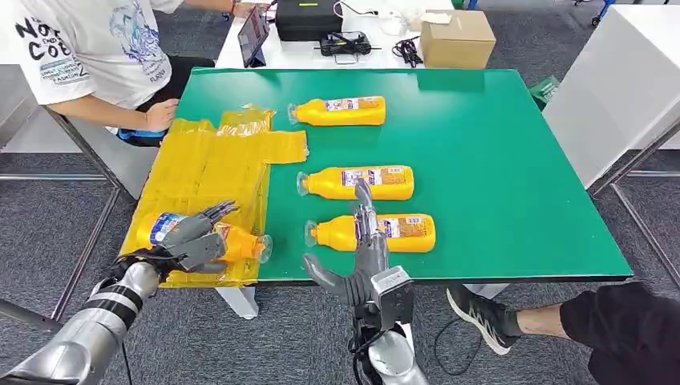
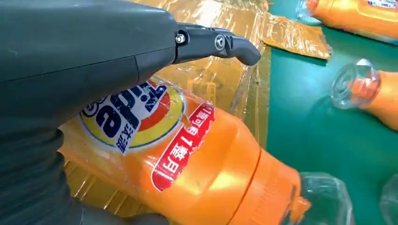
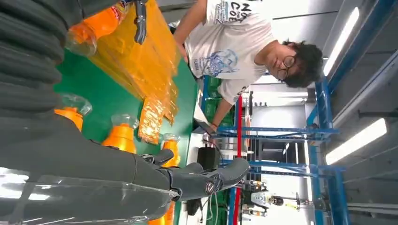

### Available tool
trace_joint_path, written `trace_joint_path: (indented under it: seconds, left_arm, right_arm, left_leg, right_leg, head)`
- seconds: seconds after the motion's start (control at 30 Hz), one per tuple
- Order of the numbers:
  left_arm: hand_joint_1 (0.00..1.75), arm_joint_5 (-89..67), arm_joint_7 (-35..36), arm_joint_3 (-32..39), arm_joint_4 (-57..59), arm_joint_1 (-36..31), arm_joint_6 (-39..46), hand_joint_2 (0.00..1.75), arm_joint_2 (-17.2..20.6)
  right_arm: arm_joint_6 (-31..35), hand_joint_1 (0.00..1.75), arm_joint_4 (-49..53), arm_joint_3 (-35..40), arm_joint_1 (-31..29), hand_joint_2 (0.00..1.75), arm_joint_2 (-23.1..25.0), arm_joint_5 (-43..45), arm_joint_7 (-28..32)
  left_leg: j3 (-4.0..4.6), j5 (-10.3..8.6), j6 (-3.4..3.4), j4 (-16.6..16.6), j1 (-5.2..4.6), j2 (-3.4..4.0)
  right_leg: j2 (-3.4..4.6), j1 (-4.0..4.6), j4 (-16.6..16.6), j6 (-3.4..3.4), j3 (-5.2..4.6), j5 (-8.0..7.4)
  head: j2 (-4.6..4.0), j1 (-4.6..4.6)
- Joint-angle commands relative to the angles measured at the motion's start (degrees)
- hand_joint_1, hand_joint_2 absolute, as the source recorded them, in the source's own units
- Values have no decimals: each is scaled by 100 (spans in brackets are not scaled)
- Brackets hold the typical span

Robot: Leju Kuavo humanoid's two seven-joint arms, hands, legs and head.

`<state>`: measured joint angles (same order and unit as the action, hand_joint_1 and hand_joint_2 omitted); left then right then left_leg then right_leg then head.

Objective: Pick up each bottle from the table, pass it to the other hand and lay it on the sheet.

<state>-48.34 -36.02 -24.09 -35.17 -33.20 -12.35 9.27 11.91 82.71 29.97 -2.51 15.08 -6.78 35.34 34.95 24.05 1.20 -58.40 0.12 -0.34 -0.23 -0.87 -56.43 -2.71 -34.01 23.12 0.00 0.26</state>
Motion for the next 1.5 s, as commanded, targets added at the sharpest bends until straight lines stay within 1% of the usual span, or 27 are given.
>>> trace_joint_path:
  seconds: [0.03,0.07,0.1,0.17,0.23,0.33,0.37,0.4,0.43,0.47,0.5,0.53,0.63,0.7,0.73,0.93,0.97,1.0,1.03,1.2,1.23,1.27,1.3,1.37,1.4,1.43,1.5]
  left_arm:
    - [0,863,-203,70,-127,566,-552,175,162]
    - [0,947,-226,131,-183,593,-507,0,124]
    - [0,1052,-174,232,-276,626,-398,0,-15]
    - [0,1051,-129,223,-283,616,-396,0,-57]
    - [0,1339,-152,516,-366,650,-231,0,-298]
    - [0,1759,-43,853,-562,663,-196,0,-634]
    - [0,1799,22,982,-678,671,184,0,-756]
    - [0,1643,46,1058,-825,661,1012,0,-915]
    - [0,1447,112,1049,-892,627,1496,0,-1024]
    - [0,861,266,1047,-1043,603,2646,0,-1113]
    - [0,815,319,1048,-1026,544,2645,0,-1178]
    - [0,218,388,1102,-1099,530,3876,0,-1201]
    - [0,310,331,1334,-1125,525,4097,0,-1235]
    - [0,773,-56,1820,-1319,556,4669,0,-1437]
    - [0,939,-135,1936,-1394,534,4645,0,-1501]
    - [0,1290,-178,2163,-1670,613,4546,0,-1669]
    - [0,1861,-281,2390,-1844,662,4197,0,-1816]
    - [0,1850,-278,2374,-1857,659,4192,0,-1828]
    - [0,2597,-198,2551,-2141,772,3524,0,-1951]
    - [0,2804,-128,2542,-2264,851,3353,0,-1964]
    - [0,2984,-117,2612,-2285,861,3252,175,-1997]
    - [0,2991,-118,2613,-2287,869,3244,175,-1990]
    - [0,3404,-99,2666,-2451,1001,2843,175,-2006]
    - [0,3609,16,2651,-2638,1200,2615,175,-1987]
    - [0,3780,91,2669,-2773,1389,2404,175,-1970]
    - [0,3785,95,2657,-2816,1455,2381,175,-1956]
    - [0,3834,114,2666,-2867,1565,2327,175,-1962]
  right_arm:
    - [-21,0,-635,10,-267,175,81,49,-32]
    - [-23,0,-640,11,-269,175,79,50,-32]
    - [-25,0,-637,13,-258,175,74,46,-34]
    - [-26,0,-634,12,-254,175,71,46,-34]
    - [3,0,-668,40,-284,175,7,41,-43]
    - [33,0,-739,60,-291,175,-11,39,-39]
    - [80,0,-733,66,-282,175,-15,22,-38]
    - [159,0,-722,79,-266,175,-28,-1,-54]
    - [186,0,-709,94,-255,175,-42,-12,-63]
    - [223,0,-693,100,-245,175,-50,-27,-82]
    - [233,0,-683,118,-246,175,-62,-29,-93]
    - [230,0,-695,159,-271,175,-62,-17,-114]
    - [228,0,-809,208,-343,175,-41,-9,-127]
    - [292,0,-851,259,-362,175,-39,-49,-143]
    - [328,0,-867,284,-359,175,-43,-77,-144]
    - [390,0,-844,316,-355,175,-86,-119,-155]
    - [556,0,-812,368,-374,175,-161,-380,-221]
    - [552,0,-783,342,-372,175,-186,-369,-217]
    - [689,0,-604,284,-361,175,-336,-868,-557]
    - [569,0,-512,101,-394,175,-472,-1075,-714]
    - [631,0,-578,115,-438,175,-506,-1274,-821]
    - [631,0,-570,89,-445,175,-516,-1274,-821]
    - [849,0,-644,27,-632,175,-816,-2019,-1375]
    - [650,0,-793,-151,-799,175,-1146,-2481,-1853]
    - [545,0,-914,-391,-902,175,-1322,-2637,-1999]
    - [414,0,-948,-555,-910,175,-1337,-2650,-1905]
    - [313,0,-1068,-689,-1025,175,-1441,-2963,-2028]
  left_leg:
    - [-27,4,-6,17,-1,35]
    - [-25,6,-9,17,3,39]
    - [-21,4,-3,11,-2,24]
    - [-22,4,-3,12,-2,21]
    - [-24,4,-8,18,5,27]
    - [-17,-1,-3,13,-2,-6]
    - [-15,-1,-3,12,-1,-6]
    - [-14,2,-4,10,0,-1]
    - [-7,0,-3,8,2,-15]
    - [0,-3,-1,3,0,-36]
    - [4,-3,0,1,-1,-26]
    - [12,-3,0,-3,2,-38]
    - [27,1,0,-7,6,-14]
    - [34,-2,1,-3,1,-10]
    - [17,10,-5,-1,6,-2]
    - [41,2,-1,-1,3,-8]
    - [47,0,0,-2,4,-8]
    - [55,-2,1,-3,4,-9]
    - [47,4,0,-4,5,-7]
    - [48,3,0,-2,6,-10]
    - [52,2,1,-3,4,-11]
    - [58,-1,1,-3,2,-14]
    - [45,4,0,-1,5,-7]
    - [54,-1,2,1,1,-6]
    - [49,1,1,2,3,-3]
    - [23,10,-2,5,7,5]
    - [44,0,4,6,0,-5]
  right_leg:
    - [34,0,13,11,11,-5]
    - [37,4,15,15,11,-6]
    - [24,-2,8,6,10,-2]
    - [21,-2,9,7,13,-2]
    - [26,6,20,16,15,-5]
    - [1,-2,12,9,12,1]
    - [2,-1,14,8,12,0]
    - [7,1,14,10,10,0]
    - [-7,2,12,9,9,2]
    - [-26,0,9,5,6,6]
    - [-16,-2,6,4,-5,3]
    - [-28,2,6,6,-5,5]
    - [-7,6,3,5,-25,1]
    - [-1,0,4,0,-31,-2]
    - [5,7,8,11,-15,7]
    - [-1,5,5,3,-42,1]
    - [-1,7,5,2,-48,0]
    - [-1,5,4,0,-56,-2]
    - [1,7,5,3,-47,2]
    - [-3,7,8,4,-46,2]
    - [-4,5,8,2,-51,1]
    - [-6,3,6,1,-57,0]
    - [0,7,10,6,-44,2]
    - [2,3,11,0,-54,-4]
    - [4,5,13,2,-49,-4]
    - [10,10,19,10,-24,2]
    - [3,2,18,0,-44,-4]
  head:
    - [0,0]
    - [0,0]
    - [0,0]
    - [0,0]
    - [0,0]
    - [0,2]
    - [0,-2]
    - [0,0]
    - [0,0]
    - [0,0]
    - [0,0]
    - [0,0]
    - [0,2]
    - [0,2]
    - [0,0]
    - [0,-2]
    - [0,0]
    - [0,0]
    - [0,0]
    - [0,-2]
    - [0,-2]
    - [0,0]
    - [0,-2]
    - [0,0]
    - [0,0]
    - [0,0]
    - [0,-2]
